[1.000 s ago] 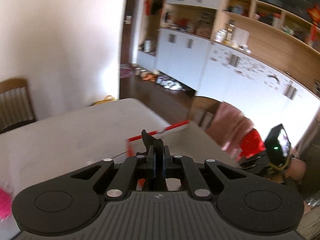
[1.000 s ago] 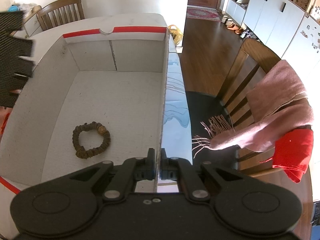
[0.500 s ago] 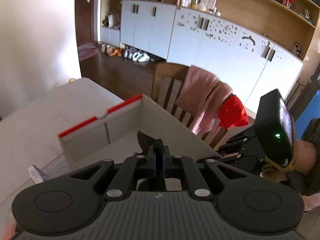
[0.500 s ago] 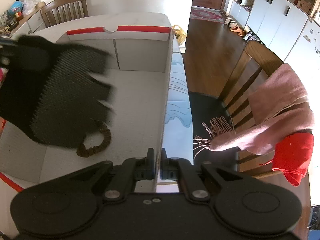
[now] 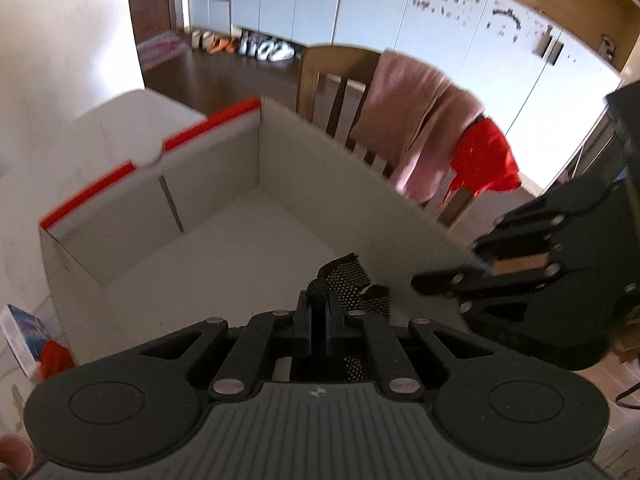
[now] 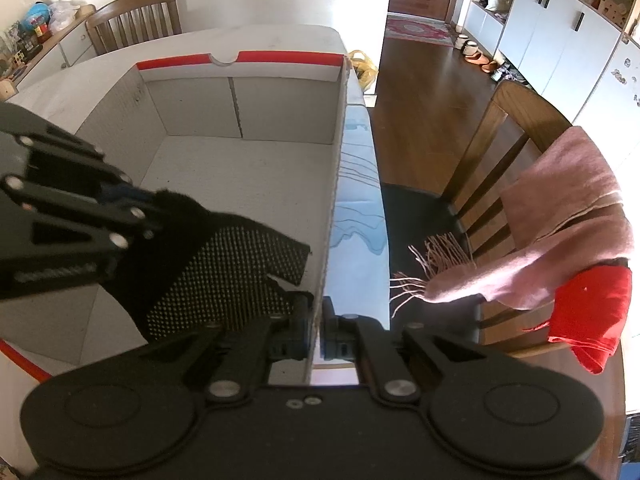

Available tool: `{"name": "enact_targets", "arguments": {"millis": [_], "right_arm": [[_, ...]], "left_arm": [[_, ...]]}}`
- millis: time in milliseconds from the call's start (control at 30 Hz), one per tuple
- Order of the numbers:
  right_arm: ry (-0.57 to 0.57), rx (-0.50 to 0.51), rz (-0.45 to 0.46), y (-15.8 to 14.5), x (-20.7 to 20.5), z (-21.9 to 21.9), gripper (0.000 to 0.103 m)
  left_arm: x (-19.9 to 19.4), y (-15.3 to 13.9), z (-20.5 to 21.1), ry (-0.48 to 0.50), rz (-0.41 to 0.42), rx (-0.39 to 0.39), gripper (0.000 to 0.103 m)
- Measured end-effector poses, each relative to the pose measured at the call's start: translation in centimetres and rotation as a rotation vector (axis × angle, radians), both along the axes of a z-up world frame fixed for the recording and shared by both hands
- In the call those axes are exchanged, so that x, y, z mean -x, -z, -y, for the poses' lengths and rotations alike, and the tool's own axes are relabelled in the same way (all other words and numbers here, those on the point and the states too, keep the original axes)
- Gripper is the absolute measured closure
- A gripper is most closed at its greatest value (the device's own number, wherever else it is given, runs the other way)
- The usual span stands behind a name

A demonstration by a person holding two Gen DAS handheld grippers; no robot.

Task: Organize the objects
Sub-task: 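Lower the glove onto the box floor and open the left gripper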

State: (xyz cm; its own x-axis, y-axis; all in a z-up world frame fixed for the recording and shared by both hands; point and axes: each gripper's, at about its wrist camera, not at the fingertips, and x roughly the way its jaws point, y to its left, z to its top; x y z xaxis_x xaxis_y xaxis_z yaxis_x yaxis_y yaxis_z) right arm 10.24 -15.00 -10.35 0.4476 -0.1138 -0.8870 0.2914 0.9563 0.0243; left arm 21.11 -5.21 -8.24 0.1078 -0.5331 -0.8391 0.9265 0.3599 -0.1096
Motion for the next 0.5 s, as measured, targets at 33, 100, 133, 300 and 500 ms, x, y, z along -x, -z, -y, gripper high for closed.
{"name": "enact_targets", "arguments": {"millis": [33,100,133,300,500], "right_arm": [[-0.002,0.001,0.0,0.0,0.0,0.0,0.098],[-0.004,0.002,0.0,0.0,0.0,0.0,0.098],[-0.006,0.002,0.0,0.0,0.0,0.0,0.098],[-0.008,0.0,0.001,0.0,0.1,0.0,0.098],[-0.009,-0.001,0.001,0.0,0.0,0.0,0.098]], "left_arm": [[0.0,0.3,0.1,0.002,0.004,-0.013,0.098],[0.0,1.0,0.4,0.007,0.003,-0.04,0.098],[0.0,1.3,0.5,0.011,0.001,-0.051,0.098],[0.1,2.5,1.0,0.034,-0.025,-0.093,0.098],[0.5,3.2,1.2,0.045,-0.025,-0.128,0.097]]}}
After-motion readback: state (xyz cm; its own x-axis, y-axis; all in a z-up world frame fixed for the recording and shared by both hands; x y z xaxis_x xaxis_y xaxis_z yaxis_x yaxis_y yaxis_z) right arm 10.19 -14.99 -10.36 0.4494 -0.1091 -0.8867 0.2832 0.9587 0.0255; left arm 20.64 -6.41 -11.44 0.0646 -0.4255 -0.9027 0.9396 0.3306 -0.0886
